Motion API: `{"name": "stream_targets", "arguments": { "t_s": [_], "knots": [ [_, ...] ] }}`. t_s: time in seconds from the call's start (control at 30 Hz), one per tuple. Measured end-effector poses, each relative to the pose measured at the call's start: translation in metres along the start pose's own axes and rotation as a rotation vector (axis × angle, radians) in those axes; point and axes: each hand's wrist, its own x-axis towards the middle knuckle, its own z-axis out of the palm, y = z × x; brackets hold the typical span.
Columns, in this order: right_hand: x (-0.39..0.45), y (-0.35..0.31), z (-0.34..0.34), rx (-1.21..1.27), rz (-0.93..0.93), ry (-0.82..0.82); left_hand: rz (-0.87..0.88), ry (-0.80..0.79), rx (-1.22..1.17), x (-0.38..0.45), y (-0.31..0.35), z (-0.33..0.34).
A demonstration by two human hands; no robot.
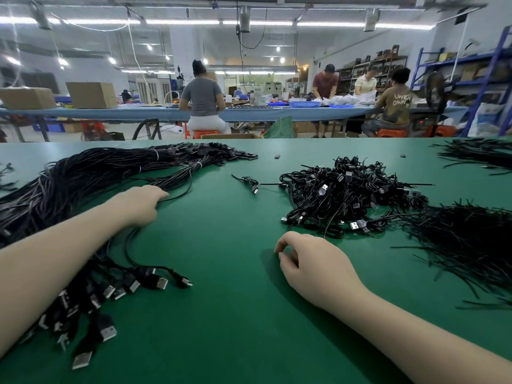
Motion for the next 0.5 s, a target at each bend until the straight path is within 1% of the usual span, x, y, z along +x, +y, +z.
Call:
{"name": "stream_targets", "arguments": {
  "t_s": [0.03, 0.1, 0.2, 0.27, 0.33, 0.4, 0.5],
  "knots": [
    [0.0, 0.0, 0.0, 0.003, 0.0, -0.005, 0.019, -0.036, 0.026, 0.006, 0.005, 0.003],
    [0.001, 0.0, 0.0, 0.011, -0.001, -0.012, -0.023, -0.095, 0.077, 0.015, 0.012, 0.009],
    [0.003, 0.0, 0.001, 0.012, -0.001, -0.016, -0.102, -0.074, 0.203, 0.024, 0.016, 0.012],
    [0.003, 0.001, 0.001, 0.012, -0.004, -0.014, -0.201, -0.066, 0.258, 0.026, 0.014, 0.01],
    [0.004, 0.002, 0.001, 0.014, -0.003, -0.012, -0.269, -0.082, 0.206, 0.028, 0.009, 0.006],
    [0.004, 0.003, 0.001, 0.011, 0.002, -0.013, -0.226, -0.086, 0.092, 0.025, 0.002, 0.003],
    [0.005, 0.003, 0.002, 0.014, 0.011, -0.014, -0.162, -0.013, -0.153, 0.013, -0.018, -0.003]
  ]
}}
